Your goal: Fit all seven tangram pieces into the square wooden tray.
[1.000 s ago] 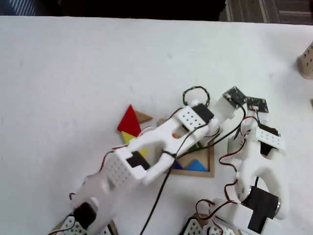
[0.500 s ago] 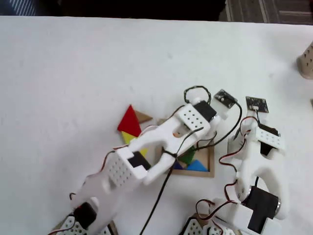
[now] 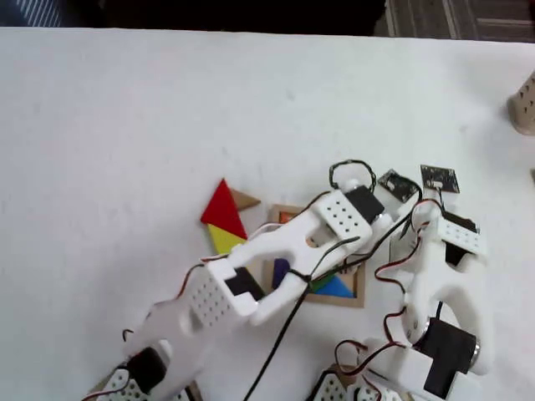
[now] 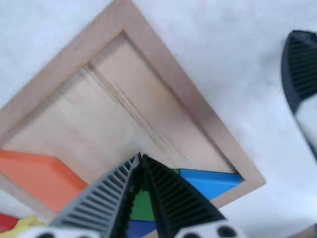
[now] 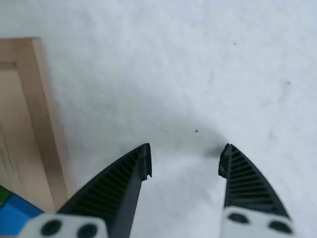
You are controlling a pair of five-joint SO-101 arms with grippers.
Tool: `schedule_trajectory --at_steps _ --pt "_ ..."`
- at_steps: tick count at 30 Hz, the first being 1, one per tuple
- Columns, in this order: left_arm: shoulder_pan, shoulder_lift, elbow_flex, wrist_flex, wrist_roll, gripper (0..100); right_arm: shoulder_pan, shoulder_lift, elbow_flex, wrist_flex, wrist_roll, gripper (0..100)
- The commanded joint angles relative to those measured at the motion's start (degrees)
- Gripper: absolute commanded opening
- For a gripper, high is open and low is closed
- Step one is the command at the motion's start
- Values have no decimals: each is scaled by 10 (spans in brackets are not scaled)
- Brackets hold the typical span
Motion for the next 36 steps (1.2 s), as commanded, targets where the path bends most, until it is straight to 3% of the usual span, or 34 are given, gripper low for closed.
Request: schedule_trajectory --at_steps 1,9,13,18,25,32,36 --pt "22 -44 -30 11 1 22 -6 -3 -11 -9 1 223" --pt "-39 -110 -27 41 0 22 -6 -3 -11 -9 1 223" --pt "-79 -138 -27 59 -46 21 -6 -3 -11 -9 1 223" --pt "-177 -172 -29 79 -86 22 -5 -3 -11 -9 1 223" --pt "-371 -156 -62 -21 -139 23 -6 -3 -11 -9 1 223" --pt "-425 -125 -63 -83 -137 24 -6 -3 -11 -9 1 223" --pt "-440 -124 -58 -78 -136 24 -5 -3 -11 -9 1 223"
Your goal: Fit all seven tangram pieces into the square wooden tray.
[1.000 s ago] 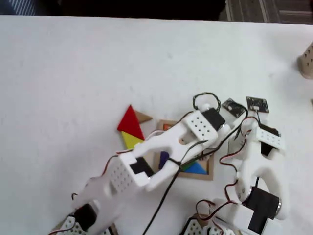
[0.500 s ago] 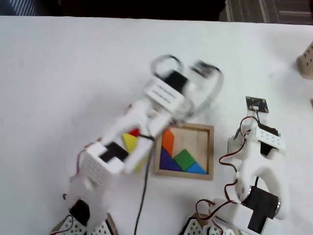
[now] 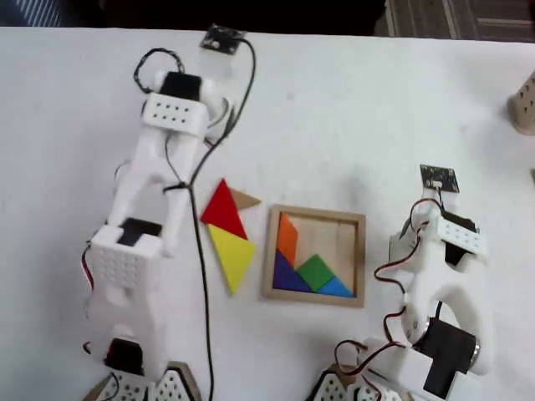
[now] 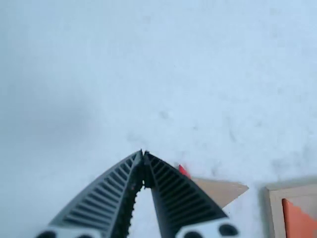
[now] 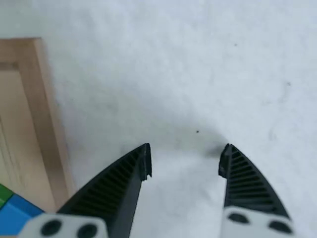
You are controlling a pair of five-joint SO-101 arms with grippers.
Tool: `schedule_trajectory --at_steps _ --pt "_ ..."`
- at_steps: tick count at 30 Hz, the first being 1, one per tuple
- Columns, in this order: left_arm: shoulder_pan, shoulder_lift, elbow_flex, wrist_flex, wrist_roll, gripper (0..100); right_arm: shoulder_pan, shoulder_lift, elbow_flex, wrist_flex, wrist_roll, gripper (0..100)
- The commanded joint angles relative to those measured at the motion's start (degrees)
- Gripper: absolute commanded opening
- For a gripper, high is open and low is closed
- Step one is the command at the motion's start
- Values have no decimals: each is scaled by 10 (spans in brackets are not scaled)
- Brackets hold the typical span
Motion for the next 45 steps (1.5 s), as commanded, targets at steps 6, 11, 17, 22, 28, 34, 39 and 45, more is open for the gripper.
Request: schedule_trajectory --at_steps 6,11,17,22,28,34,39,45 --pt "-5 -6 17 33 -8 27 -2 -3 -11 -9 2 223" --pt "28 -6 73 10 -8 94 -4 -3 -10 -7 11 223" --pt "77 -6 133 -44 -10 24 -6 -8 2 -7 46 223" --pt "92 -6 166 -71 -20 26 -6 -8 4 -4 65 223" --pt "102 -6 199 -115 -26 27 -3 -9 4 3 85 223" --pt "120 -6 224 -133 -25 28 -6 -9 4 -4 86 223" --pt "125 -6 225 -121 -18 28 -6 -9 4 -5 85 223" --pt "125 -7 221 -87 86 88 -6 -9 4 -5 84 223"
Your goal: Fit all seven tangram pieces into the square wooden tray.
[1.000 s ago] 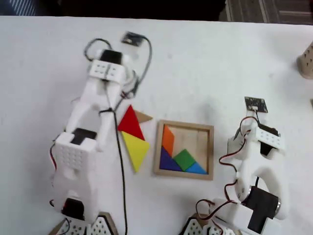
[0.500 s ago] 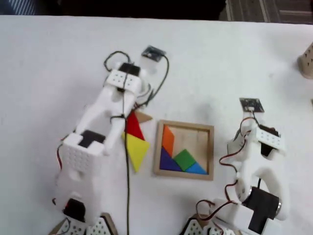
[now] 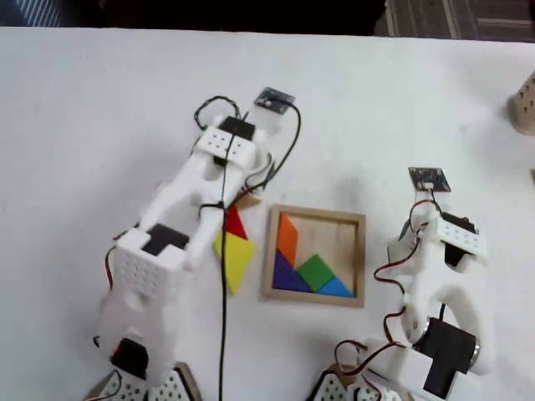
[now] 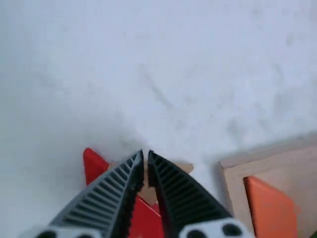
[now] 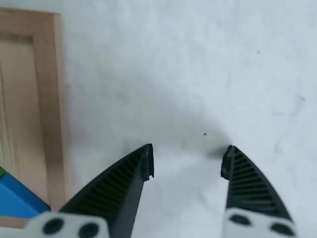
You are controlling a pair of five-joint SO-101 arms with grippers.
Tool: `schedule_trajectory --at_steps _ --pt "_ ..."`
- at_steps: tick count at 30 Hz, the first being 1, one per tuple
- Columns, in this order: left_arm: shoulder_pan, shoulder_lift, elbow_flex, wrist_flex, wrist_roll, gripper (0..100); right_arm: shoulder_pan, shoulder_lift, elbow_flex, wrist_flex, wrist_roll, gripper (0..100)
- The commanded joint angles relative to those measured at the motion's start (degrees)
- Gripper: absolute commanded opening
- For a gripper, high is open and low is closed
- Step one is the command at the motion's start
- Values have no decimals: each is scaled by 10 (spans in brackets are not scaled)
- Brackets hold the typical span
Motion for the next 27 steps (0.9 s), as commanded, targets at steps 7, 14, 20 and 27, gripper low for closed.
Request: schedule_trajectory --at_steps 7,14,20,27 --pt "13 -14 -10 89 140 98 -7 -9 -3 -5 7 223" --pt "28 -90 11 119 145 97 -7 -9 -2 -5 8 223" --pt "25 -156 83 86 127 100 -7 -9 -2 -5 8 223" --pt "25 -156 135 45 135 203 -7 -9 -2 -5 8 223"
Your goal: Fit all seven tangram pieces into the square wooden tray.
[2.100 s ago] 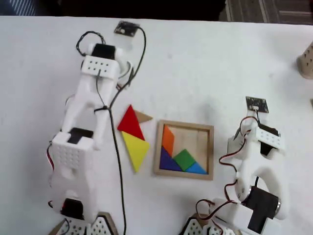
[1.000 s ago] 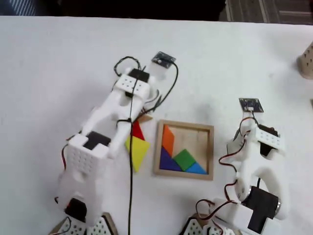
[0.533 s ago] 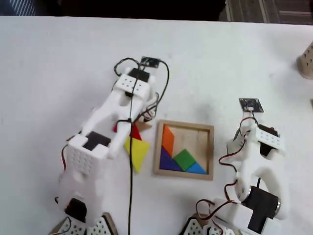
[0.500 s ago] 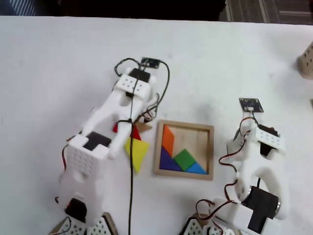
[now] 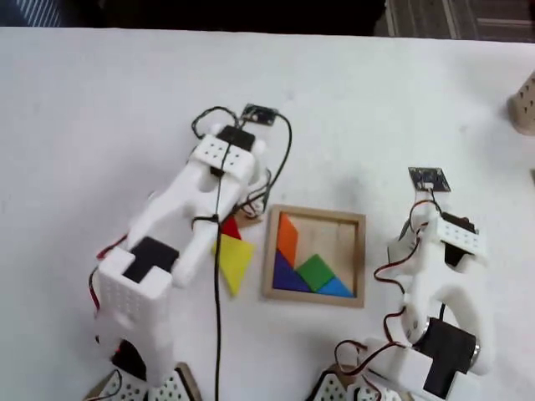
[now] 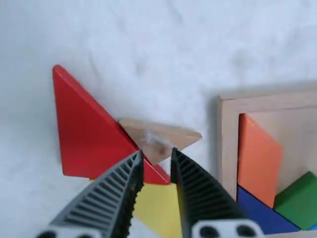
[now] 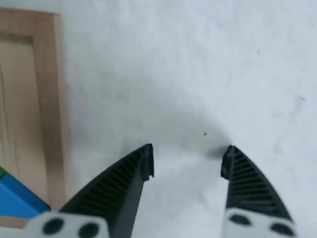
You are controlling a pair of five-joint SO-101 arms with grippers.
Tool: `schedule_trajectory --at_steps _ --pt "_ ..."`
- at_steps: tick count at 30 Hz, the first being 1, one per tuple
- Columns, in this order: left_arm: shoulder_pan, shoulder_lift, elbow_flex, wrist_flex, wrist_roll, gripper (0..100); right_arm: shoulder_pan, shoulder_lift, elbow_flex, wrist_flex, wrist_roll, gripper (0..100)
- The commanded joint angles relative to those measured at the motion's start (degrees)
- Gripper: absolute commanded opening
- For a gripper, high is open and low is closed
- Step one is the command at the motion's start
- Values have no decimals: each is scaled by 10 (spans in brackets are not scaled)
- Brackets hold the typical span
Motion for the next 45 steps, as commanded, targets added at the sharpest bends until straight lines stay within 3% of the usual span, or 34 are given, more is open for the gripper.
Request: schedule_trajectory --at_steps 1,4,12,29,45 --pt "4 -39 2 -16 41 258 -7 -9 -2 -5 8 223" --pt "15 -38 4 -13 73 380 -7 -9 -2 -5 8 223" --pt "24 7 16 -21 104 297 -7 -9 -2 -5 8 223" --pt "-2 108 -128 86 141 298 -7 -9 -2 -5 9 223" --pt "-31 108 -141 98 141 295 -7 -9 -2 -5 9 223"
